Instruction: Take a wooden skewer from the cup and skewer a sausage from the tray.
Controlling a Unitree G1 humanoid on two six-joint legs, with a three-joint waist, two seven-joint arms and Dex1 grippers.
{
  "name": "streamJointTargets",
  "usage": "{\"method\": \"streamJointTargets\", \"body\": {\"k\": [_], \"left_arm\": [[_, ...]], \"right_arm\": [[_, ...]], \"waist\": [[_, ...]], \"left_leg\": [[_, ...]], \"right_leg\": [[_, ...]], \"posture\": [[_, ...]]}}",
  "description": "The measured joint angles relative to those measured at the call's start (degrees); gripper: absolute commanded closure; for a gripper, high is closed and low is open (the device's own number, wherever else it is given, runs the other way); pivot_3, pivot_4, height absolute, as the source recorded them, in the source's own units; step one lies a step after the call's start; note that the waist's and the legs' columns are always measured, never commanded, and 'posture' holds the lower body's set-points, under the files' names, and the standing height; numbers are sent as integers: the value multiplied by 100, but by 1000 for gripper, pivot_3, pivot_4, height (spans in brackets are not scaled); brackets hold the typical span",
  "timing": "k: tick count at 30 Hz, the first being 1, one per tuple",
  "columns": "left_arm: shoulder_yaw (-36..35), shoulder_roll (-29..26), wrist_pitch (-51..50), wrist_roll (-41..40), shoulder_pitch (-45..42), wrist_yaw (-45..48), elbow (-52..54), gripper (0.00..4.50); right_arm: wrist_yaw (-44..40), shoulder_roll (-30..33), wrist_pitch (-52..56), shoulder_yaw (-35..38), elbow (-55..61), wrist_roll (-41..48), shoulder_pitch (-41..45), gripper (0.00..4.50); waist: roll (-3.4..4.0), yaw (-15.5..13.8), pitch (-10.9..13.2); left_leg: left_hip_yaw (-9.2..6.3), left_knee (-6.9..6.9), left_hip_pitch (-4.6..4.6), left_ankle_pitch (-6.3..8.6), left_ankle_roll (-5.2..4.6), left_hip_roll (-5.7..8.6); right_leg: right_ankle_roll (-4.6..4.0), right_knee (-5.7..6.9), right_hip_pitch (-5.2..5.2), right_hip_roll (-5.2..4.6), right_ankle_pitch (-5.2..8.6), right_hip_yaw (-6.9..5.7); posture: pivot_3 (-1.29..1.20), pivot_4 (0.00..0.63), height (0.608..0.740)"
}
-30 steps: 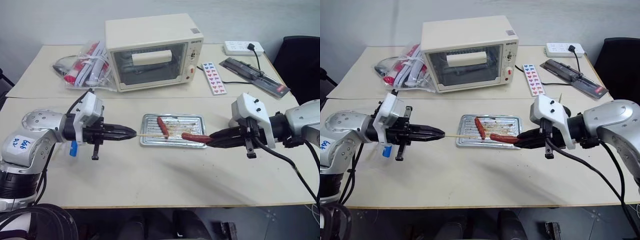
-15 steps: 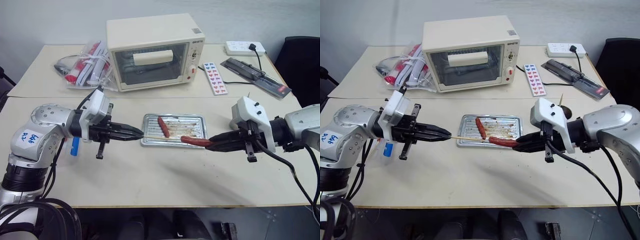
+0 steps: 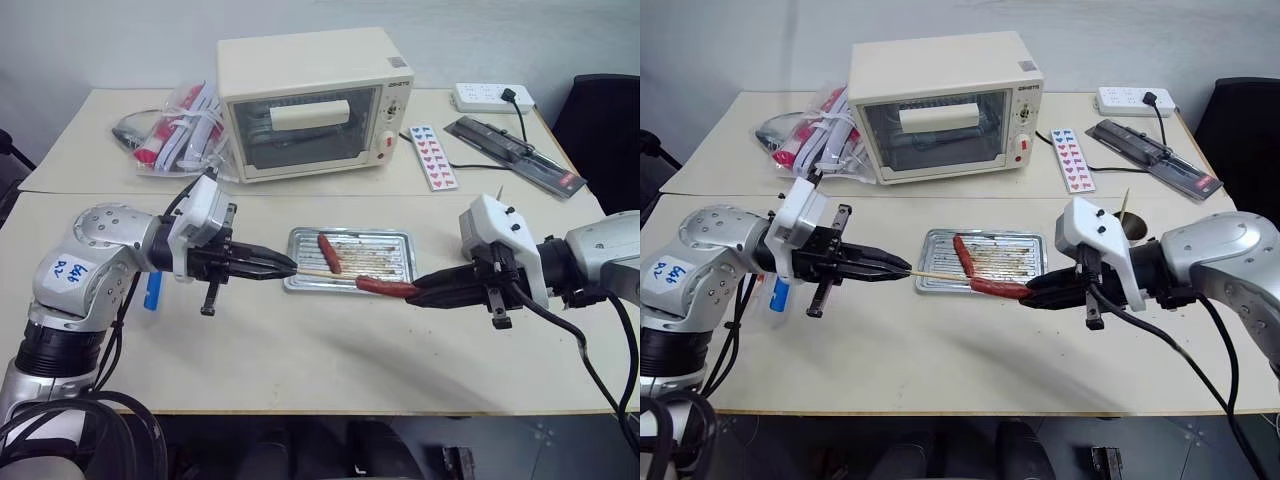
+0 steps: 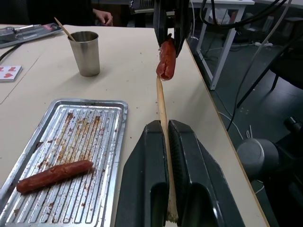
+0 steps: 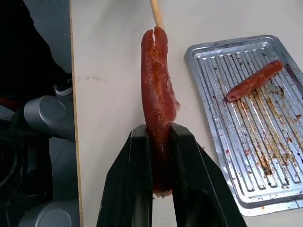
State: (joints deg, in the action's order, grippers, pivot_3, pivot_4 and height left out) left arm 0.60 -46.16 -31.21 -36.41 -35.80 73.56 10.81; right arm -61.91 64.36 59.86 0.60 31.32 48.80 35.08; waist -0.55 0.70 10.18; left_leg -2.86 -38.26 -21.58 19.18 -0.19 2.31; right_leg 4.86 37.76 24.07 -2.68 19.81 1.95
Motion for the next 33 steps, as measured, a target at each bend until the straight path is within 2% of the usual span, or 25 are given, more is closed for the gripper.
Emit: {"method": "streamJointTargets", "body": {"k": [20,33], "left_arm": [[-2,-156,88,105,-103,235,-141,4500],[22,-45,128,112,-173,202,-198,4500]], "right_arm": [[-34,71,-232,9,-248,-197,-277,4235],[58,21,-17,55,-240,63,-3,4235]], "waist": [[0,-67,0],[0,-62,0]], "left_leg": [[1,-6,0,0,-1,1],[1,-7,0,0,-1,0]], "right_leg": [[0,2,0,0,0,0],[0,4,0,0,0,0]], "posture": [[0,150,740],[0,150,740]]}}
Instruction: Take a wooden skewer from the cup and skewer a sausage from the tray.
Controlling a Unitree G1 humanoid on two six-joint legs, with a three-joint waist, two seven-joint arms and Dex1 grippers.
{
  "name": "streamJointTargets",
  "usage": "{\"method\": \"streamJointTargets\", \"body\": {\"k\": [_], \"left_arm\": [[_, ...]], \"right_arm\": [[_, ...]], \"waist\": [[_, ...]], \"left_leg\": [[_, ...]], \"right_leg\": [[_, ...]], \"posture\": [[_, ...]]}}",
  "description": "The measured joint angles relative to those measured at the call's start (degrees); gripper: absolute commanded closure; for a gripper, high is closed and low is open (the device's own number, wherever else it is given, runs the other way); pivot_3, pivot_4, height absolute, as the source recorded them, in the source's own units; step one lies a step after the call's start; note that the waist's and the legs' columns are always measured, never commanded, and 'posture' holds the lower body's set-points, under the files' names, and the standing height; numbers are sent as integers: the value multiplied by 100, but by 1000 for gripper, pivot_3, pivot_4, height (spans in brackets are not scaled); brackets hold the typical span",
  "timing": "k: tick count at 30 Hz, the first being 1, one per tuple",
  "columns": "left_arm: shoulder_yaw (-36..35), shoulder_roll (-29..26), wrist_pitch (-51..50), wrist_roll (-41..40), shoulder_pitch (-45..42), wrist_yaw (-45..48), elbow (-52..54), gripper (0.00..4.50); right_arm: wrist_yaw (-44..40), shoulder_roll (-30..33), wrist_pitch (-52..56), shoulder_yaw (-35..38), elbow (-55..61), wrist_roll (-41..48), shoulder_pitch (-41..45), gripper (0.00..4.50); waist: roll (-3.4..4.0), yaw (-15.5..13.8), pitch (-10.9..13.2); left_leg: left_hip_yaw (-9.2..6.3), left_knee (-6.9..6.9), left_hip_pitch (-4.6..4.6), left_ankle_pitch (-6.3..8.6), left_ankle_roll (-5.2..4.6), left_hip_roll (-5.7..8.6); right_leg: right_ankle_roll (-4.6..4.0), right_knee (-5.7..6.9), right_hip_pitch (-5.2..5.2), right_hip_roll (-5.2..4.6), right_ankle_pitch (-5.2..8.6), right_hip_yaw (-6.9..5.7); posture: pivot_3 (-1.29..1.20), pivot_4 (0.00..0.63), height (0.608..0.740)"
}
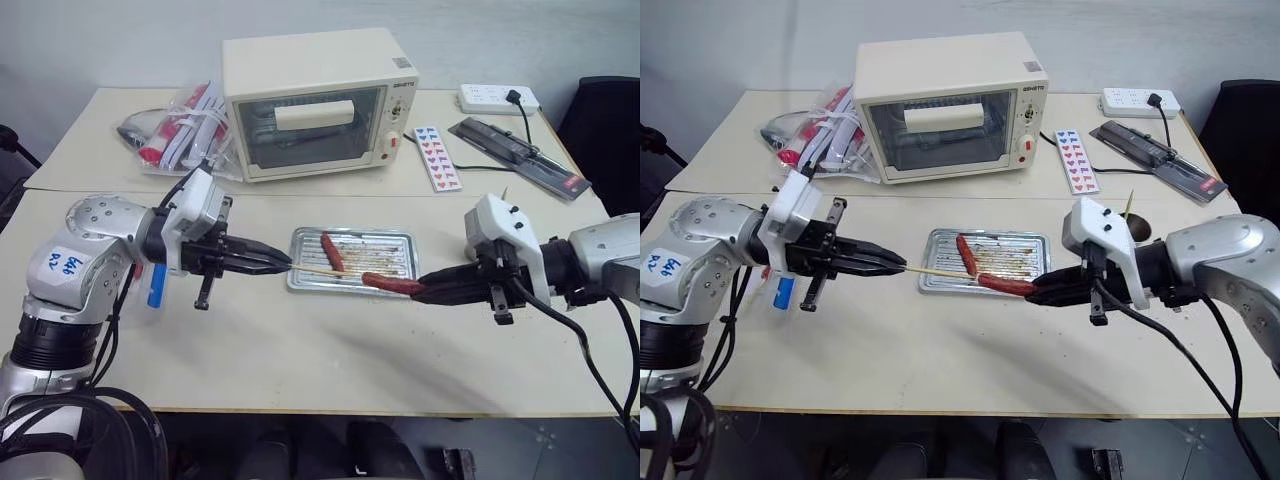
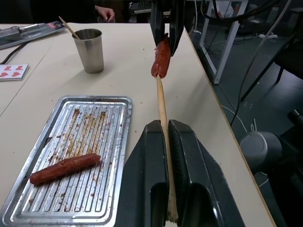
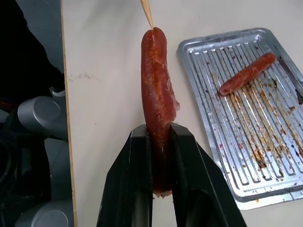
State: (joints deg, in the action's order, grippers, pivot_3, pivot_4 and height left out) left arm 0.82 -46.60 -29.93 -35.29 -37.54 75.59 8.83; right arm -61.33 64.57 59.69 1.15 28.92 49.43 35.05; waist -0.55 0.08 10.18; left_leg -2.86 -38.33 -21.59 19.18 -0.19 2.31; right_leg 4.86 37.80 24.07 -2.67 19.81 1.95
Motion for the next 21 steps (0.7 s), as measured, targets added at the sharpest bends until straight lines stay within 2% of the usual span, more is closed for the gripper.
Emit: {"method": "streamJointTargets", "body": {"k": [10,21], "left_arm": [[22,83,5,1,-16,-38,0,4500],[16,-31,23,57,-184,74,-75,4500]], "right_arm": [[145,-31,272,160,18,350,95,4235],[97,1,138,183,-43,267,-228,4235]], "waist": [[0,-5,0],[0,-4,0]], "left_leg": [[0,-2,0,0,0,0],[0,-5,-1,1,-1,0]], "right_leg": [[0,2,0,0,0,0],[0,3,0,0,0,0]], "posture": [[0,150,740],[0,150,740]]}}
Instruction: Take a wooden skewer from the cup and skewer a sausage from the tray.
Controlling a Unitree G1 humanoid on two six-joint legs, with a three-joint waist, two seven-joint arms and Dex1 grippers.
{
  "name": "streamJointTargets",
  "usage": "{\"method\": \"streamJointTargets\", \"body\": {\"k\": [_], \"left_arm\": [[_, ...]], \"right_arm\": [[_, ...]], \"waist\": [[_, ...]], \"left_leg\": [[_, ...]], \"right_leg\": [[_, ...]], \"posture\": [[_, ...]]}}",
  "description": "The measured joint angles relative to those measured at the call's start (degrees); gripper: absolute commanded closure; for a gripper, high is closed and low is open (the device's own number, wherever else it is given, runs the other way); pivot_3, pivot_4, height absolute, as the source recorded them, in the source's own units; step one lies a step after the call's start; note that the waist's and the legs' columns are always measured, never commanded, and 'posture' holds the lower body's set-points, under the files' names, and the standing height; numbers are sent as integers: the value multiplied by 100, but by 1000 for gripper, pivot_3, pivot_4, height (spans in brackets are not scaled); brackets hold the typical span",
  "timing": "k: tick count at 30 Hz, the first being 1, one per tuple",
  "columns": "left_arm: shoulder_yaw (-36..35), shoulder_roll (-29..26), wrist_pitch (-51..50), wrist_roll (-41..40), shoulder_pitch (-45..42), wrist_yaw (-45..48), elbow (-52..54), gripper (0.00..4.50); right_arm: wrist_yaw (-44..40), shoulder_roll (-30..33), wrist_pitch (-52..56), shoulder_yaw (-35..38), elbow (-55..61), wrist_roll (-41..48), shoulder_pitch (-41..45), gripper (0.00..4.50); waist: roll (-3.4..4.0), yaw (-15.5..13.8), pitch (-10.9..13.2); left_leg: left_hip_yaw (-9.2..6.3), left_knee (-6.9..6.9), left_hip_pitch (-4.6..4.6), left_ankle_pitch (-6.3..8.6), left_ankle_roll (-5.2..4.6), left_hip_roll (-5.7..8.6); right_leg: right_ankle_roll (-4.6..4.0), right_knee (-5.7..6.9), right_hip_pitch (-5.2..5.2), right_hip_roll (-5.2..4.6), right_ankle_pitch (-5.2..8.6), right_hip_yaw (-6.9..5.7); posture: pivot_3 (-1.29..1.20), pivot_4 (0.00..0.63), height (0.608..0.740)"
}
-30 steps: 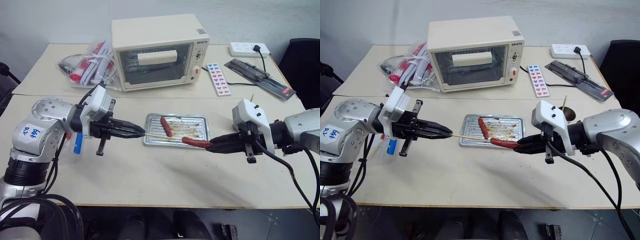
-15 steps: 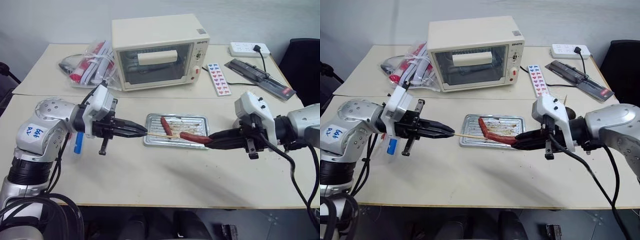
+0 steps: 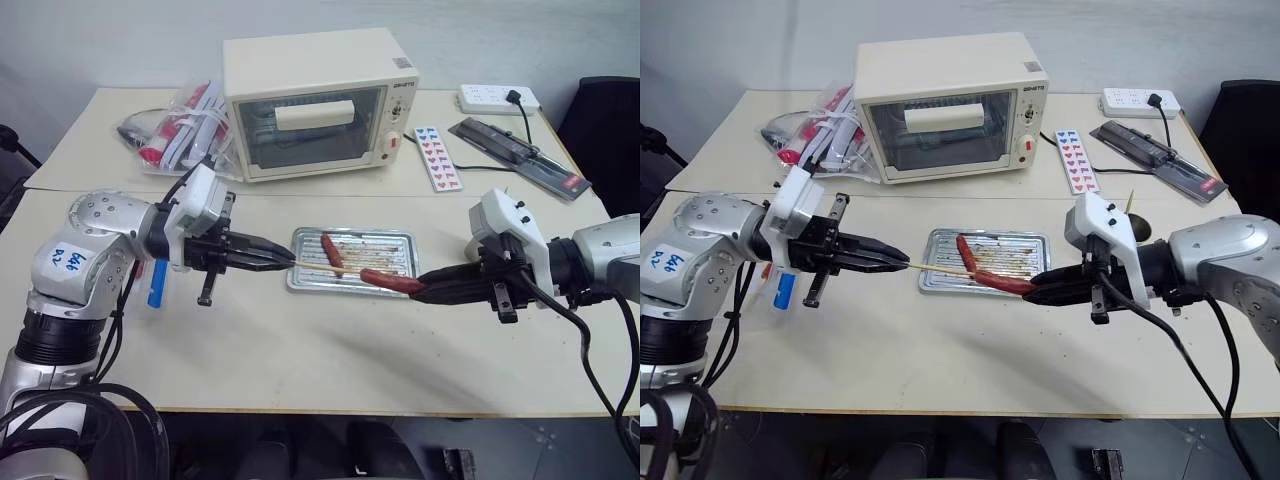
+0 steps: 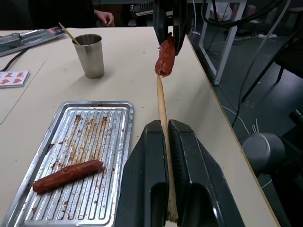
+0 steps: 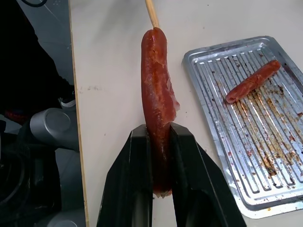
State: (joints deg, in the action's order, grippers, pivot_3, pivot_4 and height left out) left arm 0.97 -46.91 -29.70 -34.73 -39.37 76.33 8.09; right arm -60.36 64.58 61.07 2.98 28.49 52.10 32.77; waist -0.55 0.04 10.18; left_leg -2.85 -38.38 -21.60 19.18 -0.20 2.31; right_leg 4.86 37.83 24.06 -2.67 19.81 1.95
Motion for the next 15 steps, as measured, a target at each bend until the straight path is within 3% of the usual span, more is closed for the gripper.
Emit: {"method": "streamJointTargets", "body": {"k": [15], "left_arm": [[0,44,-37,-8,-16,-14,22,4500]], "right_arm": [[-8,-1,-61,8,-66,51,-50,4235]], "waist": [[0,-1,0]], "left_leg": [[0,-4,0,0,0,0]], "right_leg": [[0,2,0,0,0,0]], "posture": [[0,150,740]]}}
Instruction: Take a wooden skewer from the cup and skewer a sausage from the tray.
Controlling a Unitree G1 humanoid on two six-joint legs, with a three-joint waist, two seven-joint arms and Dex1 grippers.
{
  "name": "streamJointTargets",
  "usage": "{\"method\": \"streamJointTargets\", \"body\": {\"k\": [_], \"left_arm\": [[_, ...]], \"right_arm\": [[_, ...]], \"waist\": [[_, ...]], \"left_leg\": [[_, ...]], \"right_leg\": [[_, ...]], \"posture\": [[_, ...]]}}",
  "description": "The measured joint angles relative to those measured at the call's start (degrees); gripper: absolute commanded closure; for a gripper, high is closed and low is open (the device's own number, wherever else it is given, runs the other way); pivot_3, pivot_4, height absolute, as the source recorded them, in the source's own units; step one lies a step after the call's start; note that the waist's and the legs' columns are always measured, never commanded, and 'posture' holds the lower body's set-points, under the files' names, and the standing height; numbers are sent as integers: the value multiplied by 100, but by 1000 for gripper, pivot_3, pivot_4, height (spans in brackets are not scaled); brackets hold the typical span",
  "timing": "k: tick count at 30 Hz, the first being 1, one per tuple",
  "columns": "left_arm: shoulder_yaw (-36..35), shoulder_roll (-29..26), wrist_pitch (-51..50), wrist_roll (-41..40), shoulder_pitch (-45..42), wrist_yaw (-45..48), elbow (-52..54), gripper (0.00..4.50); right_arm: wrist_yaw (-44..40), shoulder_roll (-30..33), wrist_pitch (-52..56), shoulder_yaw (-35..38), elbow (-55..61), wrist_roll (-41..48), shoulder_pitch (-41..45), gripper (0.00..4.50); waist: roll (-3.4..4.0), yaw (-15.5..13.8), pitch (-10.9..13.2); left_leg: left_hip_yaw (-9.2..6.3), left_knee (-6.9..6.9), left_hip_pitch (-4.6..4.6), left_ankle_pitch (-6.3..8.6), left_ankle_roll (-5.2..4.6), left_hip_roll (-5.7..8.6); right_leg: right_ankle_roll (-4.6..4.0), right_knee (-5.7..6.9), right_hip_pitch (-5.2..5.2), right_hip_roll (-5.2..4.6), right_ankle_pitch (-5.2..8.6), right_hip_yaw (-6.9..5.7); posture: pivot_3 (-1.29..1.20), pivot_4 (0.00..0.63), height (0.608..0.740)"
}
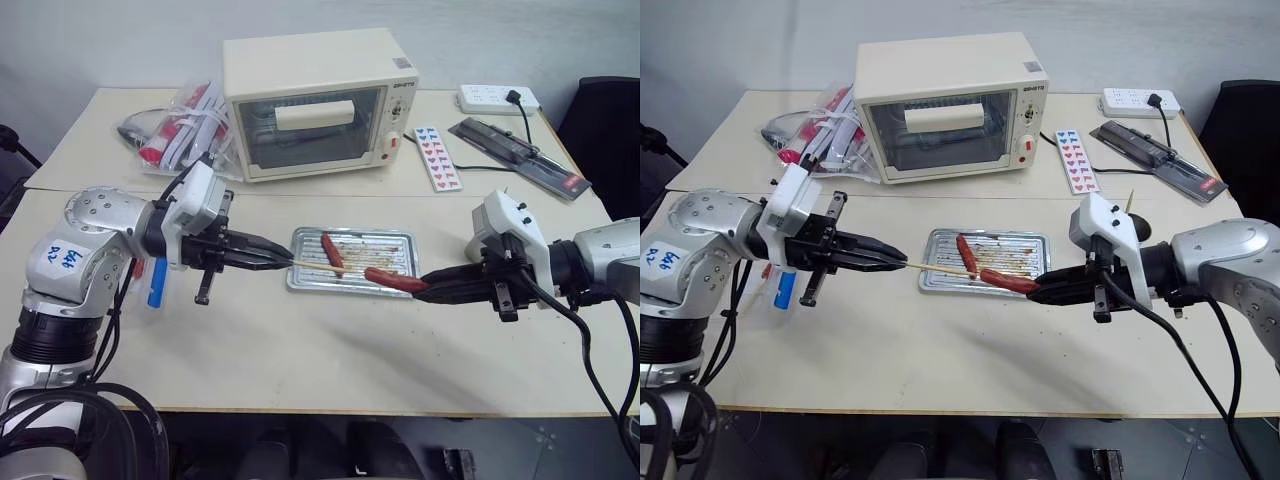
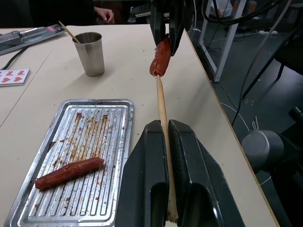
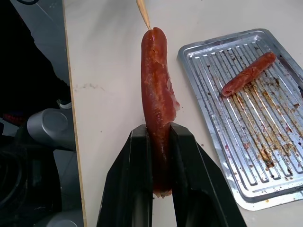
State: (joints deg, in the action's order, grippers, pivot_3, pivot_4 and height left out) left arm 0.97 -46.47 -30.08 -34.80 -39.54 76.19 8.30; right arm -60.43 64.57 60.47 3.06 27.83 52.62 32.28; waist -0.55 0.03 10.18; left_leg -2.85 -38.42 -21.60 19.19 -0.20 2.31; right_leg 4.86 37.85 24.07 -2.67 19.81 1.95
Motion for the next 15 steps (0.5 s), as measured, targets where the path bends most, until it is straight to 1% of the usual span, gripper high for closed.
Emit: {"method": "streamJointTargets", "body": {"k": [7,15], "left_arm": [[8,121,-4,-6,-1,-35,5,4500],[8,132,-98,-56,-1,-11,33,4500]], "right_arm": [[140,-17,119,8,110,267,80,4235],[344,-90,233,8,106,462,121,4235]], "waist": [[0,1,0],[0,0,0]], "left_leg": [[0,-2,0,0,0,0],[0,-5,-1,1,-1,0]], "right_leg": [[0,0,0,0,0,0],[0,1,0,0,0,0]], "posture": [[0,150,740],[0,150,740]]}}
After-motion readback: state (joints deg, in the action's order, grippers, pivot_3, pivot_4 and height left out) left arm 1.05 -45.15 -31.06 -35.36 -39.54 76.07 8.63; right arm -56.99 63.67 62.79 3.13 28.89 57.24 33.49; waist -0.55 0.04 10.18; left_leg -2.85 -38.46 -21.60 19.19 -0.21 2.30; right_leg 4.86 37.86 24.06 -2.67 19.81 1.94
